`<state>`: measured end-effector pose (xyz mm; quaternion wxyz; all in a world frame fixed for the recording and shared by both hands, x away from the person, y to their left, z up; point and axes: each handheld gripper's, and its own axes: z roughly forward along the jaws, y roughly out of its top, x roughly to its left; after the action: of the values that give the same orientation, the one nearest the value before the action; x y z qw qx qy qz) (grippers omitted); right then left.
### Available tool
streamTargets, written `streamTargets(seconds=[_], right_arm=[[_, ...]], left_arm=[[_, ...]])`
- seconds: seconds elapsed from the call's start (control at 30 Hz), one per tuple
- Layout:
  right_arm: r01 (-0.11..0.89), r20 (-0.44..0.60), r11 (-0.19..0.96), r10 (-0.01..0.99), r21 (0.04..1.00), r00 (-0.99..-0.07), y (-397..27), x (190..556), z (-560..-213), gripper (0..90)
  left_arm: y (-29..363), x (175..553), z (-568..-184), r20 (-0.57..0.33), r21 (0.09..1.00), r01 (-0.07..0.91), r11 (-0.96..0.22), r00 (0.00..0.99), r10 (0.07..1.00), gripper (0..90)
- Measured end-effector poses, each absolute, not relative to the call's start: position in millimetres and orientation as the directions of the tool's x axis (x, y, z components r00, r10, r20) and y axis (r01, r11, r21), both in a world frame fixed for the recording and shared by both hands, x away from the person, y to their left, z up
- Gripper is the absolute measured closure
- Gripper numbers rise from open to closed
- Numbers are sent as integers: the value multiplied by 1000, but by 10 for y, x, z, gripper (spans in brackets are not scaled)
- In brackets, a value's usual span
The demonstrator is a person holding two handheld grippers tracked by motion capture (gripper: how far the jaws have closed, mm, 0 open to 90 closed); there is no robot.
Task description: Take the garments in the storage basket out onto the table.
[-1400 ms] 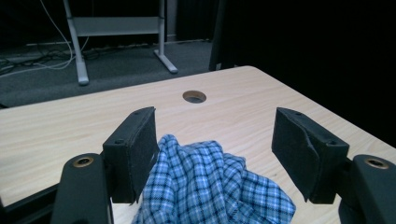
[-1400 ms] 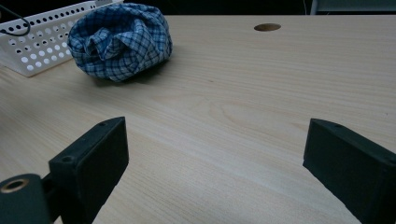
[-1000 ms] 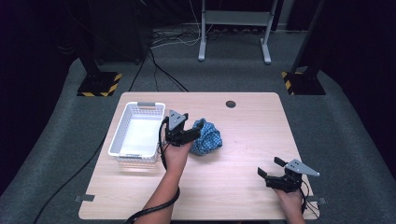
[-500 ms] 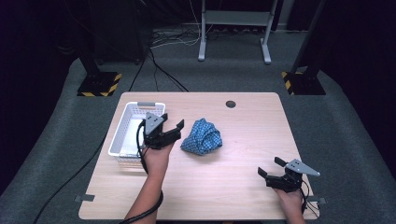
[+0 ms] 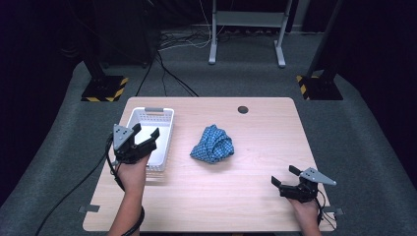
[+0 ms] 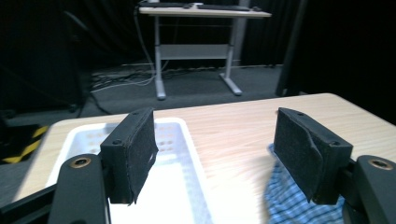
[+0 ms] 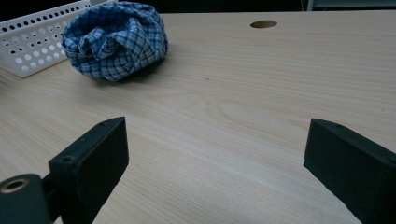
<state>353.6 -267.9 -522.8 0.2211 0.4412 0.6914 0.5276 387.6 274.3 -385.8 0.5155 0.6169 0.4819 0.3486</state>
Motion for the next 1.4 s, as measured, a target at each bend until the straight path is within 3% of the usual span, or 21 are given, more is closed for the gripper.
streamTargets(seconds=[0.73,1.4], right_arm=[[379,160,55,844,924,-512,-2678,3538,-5228,54],[379,157,56,846,924,-509,-2674,3538,-5227,54]], left_arm=[[3279,3569,-3872,-71,976,218,27,196,978,283],[3441,3394,-3993,-61,976,218,22,173,983,267]])
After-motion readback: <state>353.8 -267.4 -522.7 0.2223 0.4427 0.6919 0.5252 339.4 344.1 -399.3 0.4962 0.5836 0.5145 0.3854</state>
